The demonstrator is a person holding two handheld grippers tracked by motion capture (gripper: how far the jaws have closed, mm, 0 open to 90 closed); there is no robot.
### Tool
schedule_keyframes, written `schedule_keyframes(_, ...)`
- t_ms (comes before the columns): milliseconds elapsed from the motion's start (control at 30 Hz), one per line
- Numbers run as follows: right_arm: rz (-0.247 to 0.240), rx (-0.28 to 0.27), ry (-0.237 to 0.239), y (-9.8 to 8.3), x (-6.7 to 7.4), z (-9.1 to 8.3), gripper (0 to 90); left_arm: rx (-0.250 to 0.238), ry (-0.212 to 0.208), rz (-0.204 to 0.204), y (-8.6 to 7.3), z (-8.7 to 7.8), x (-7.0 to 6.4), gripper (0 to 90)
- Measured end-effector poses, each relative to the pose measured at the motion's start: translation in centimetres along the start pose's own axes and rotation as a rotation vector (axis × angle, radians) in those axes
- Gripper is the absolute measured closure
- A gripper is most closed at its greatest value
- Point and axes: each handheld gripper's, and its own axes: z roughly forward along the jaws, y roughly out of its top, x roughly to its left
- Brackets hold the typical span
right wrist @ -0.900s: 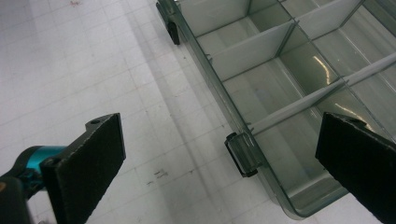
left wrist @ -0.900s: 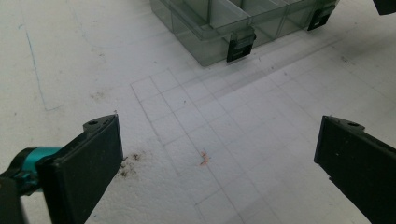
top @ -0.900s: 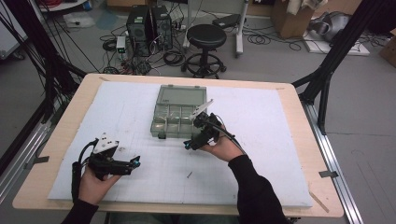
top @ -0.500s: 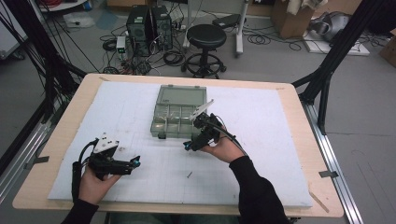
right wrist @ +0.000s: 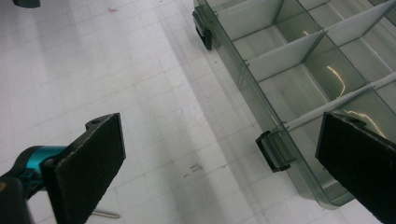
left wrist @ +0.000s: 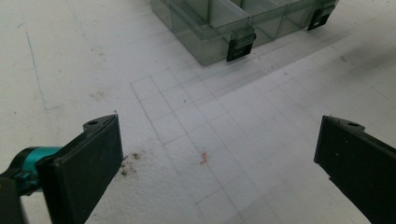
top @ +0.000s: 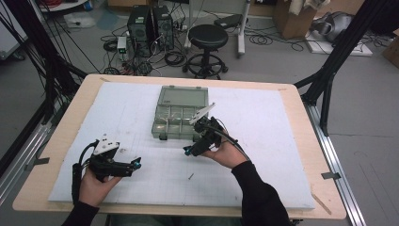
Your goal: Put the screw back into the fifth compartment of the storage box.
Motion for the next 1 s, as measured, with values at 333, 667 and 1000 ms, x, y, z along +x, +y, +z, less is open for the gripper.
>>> schedule_keyframes(333,-0.016,-0.003,0.013,-0.3,1.1,-0.4,0.3,-0.004,0.003,0.002,0.0,-0.2,0.0,1.7)
schedule_keyframes(667,-0.017,-0.018,0.037,-0.7,2.6,-0.9,0.3,-0.003,0.002,0.0,0.0,-0.2,0.0,1.7)
schedule_keyframes(1000,-0.036,-0.005,0.074,-1.3,4.0,-0.6,0.3,-0.008,0.004,0.001,0.0,-0.2,0.0,1.7)
